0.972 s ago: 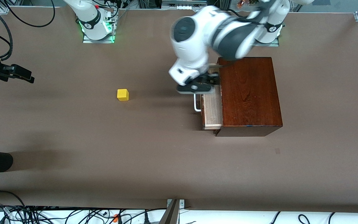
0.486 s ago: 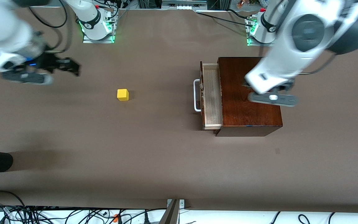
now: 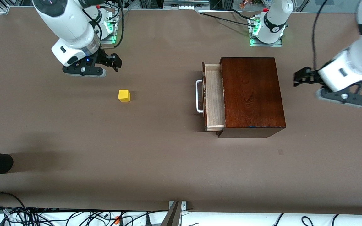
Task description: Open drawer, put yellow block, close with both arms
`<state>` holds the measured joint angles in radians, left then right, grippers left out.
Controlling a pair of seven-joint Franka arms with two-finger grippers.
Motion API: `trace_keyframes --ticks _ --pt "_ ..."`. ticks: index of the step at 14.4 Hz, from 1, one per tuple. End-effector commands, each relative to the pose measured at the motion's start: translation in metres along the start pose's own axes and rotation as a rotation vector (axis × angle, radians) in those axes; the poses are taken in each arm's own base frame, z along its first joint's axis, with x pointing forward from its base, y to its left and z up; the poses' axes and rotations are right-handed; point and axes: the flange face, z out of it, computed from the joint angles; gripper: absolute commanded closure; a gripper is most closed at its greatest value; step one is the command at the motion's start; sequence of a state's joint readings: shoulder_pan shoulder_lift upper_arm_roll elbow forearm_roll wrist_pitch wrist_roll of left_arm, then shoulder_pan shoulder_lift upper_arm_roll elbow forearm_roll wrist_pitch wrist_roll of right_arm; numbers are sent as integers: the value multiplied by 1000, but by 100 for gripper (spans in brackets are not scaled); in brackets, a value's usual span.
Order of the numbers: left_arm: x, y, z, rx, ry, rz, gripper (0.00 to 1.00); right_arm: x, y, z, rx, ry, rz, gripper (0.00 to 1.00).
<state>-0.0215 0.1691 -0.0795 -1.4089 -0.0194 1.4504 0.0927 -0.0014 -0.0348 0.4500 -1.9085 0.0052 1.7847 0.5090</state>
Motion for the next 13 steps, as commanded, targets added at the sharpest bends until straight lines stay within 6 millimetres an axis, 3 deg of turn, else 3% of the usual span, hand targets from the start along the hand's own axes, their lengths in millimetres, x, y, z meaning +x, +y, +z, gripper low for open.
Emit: trace_keyframes --ticks 1,3,6,11,13 --pt "-40 -19 9 -17 72 10 0 -4 22 46 5 39 20 0" --pt "-41 -22 19 5 109 -5 0 -6 27 94 31 78 25 0" --pt "-41 -24 18 47 80 -8 0 -8 33 167 70 99 19 0" --pt "-41 -16 12 84 51 14 0 -3 29 255 136 74 -16 0" --pt "-41 -14 11 85 51 22 0 2 24 277 169 86 -42 0"
